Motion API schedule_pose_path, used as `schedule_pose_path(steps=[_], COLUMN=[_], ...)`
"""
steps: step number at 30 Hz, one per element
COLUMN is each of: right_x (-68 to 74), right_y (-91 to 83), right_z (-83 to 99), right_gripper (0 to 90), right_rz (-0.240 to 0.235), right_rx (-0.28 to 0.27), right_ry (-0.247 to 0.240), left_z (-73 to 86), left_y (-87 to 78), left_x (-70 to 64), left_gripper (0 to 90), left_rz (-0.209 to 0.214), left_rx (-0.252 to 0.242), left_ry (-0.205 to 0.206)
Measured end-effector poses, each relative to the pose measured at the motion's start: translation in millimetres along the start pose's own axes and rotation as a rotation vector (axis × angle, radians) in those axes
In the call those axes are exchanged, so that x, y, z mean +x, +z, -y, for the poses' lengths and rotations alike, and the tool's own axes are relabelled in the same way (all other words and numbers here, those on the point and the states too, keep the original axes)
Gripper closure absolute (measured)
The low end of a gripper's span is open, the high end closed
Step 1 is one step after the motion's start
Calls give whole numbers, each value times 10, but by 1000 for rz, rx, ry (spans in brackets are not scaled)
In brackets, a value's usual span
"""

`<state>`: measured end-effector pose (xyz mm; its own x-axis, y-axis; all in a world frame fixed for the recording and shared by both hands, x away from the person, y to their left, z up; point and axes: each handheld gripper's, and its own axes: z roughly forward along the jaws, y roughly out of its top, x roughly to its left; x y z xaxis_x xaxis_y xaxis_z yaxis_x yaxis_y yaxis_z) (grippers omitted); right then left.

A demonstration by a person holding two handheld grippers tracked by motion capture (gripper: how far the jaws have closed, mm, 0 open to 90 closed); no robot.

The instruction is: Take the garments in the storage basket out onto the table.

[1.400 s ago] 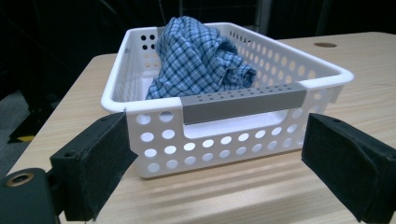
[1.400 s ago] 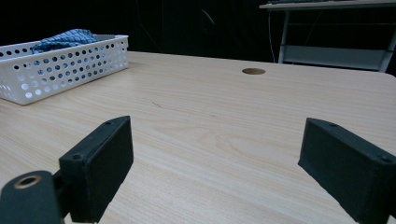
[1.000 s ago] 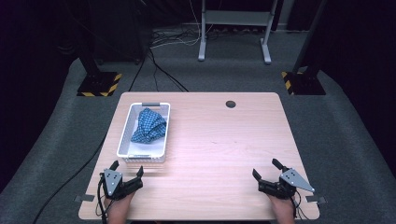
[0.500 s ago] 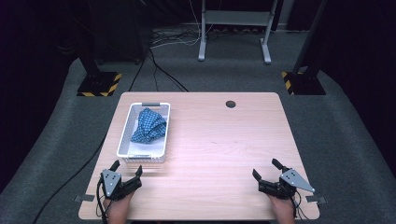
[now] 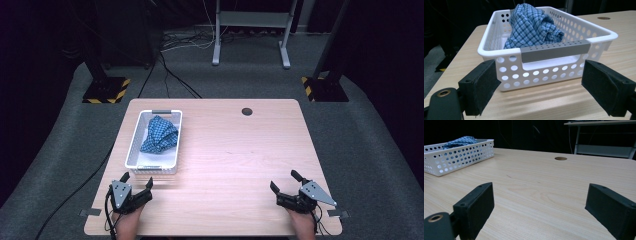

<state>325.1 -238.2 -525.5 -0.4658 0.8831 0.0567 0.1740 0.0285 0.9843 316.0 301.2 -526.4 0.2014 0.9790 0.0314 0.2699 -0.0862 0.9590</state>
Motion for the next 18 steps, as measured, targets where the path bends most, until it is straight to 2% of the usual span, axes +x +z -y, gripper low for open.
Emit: schedule_pose_path(steps=[5, 18], right_x=[-2, 0], right_y=[0, -1], right_z=[0, 0], right_gripper=[71, 71], right_rz=[0, 0], right_rx=[0, -2], right_ry=[1, -1], left_z=[-11, -186], left_y=[9, -39], left_x=[32, 66], left_gripper=[133, 131], left_rz=[8, 21], left_rx=[29, 17], left_ry=[-29, -45])
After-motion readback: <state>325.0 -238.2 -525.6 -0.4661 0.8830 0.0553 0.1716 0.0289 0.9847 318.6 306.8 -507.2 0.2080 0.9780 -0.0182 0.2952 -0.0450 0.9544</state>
